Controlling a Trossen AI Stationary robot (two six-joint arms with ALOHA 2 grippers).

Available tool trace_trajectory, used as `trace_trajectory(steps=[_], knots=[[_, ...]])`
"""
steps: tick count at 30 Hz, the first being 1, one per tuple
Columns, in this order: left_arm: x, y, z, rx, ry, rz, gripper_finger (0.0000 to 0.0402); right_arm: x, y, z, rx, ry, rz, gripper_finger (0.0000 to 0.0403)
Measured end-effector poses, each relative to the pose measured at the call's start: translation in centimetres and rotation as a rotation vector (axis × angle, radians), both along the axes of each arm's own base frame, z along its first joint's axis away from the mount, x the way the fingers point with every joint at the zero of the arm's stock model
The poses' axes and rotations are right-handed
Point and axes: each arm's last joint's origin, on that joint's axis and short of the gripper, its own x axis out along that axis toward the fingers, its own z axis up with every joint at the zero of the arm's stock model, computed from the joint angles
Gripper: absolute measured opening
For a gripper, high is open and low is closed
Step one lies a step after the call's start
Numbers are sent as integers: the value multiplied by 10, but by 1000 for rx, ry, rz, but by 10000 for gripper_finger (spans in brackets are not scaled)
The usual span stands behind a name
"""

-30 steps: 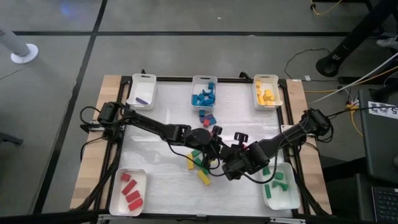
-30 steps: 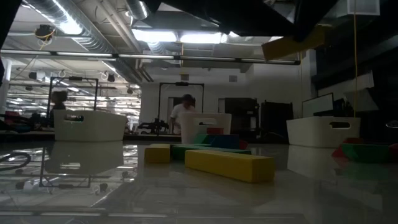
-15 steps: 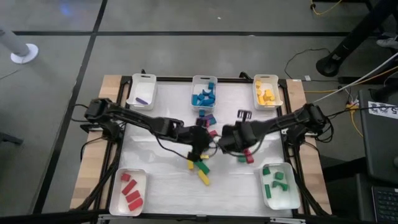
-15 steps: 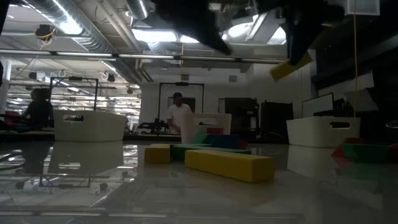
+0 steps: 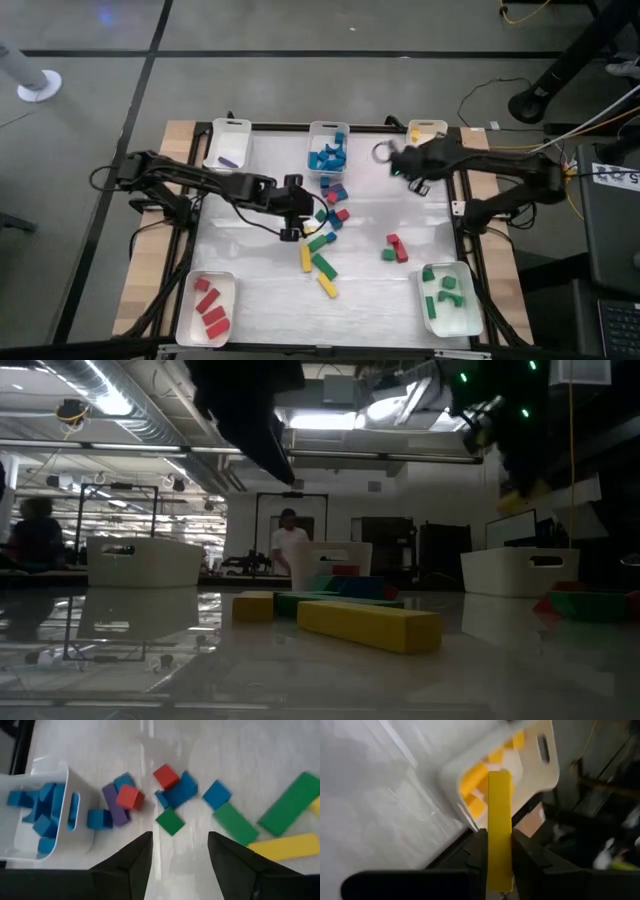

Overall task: Sort blocks
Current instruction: Put the yellow block into the top right white bin, then put the green block into the bottom right white bin

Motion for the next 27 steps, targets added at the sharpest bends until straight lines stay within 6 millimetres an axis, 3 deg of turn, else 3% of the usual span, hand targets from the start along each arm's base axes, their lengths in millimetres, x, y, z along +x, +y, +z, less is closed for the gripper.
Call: trace_trajectory(steps=[3, 7, 16, 22, 27], knots=[[2, 3, -9, -3, -32, 10, 180, -27, -20, -12, 2, -39, -68, 65], [8, 4, -23, -7, -75, 13, 180, -44, -43, -27, -24, -95, -87, 65], [22, 3, -42, -37, -139, 43, 180, -44, -91, -39, -88, -244, -103, 66], [33, 4, -58, -44, -140, 60, 180, -42, -99, -43, -86, -257, -125, 86], [38, 15, -79, -99, -111, 209, 180, -39, -101, -49, -68, -237, -124, 125]])
